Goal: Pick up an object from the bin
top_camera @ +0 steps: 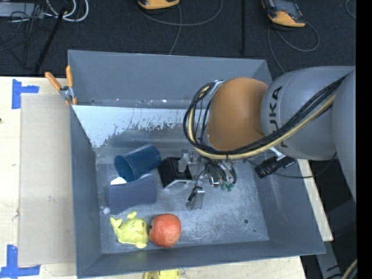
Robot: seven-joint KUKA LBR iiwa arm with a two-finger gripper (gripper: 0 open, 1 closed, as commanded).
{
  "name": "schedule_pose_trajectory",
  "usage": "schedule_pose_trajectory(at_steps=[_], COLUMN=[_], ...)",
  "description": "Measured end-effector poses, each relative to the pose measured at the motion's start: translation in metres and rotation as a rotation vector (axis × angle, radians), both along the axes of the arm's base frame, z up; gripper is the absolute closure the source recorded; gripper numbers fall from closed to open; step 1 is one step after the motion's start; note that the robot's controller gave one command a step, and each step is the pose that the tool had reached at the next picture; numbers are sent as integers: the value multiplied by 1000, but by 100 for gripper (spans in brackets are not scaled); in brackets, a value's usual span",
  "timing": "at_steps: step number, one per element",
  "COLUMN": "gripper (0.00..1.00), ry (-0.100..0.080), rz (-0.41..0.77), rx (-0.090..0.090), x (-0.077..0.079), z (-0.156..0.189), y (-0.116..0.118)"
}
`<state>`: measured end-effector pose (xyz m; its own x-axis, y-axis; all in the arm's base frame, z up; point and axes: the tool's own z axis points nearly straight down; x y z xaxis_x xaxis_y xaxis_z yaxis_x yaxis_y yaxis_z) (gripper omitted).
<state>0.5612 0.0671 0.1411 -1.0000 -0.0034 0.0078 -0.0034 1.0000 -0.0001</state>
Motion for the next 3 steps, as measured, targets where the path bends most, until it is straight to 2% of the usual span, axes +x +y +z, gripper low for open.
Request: schedule_pose_trajectory(at_steps=[1, 2, 3], gripper=[0, 0, 100], ry=[-7, -11, -13], rz=[-1, -51, -102], rx=[0, 0, 0], x=[2, 18, 29], z=[5, -19, -51], y=[0, 12, 0])
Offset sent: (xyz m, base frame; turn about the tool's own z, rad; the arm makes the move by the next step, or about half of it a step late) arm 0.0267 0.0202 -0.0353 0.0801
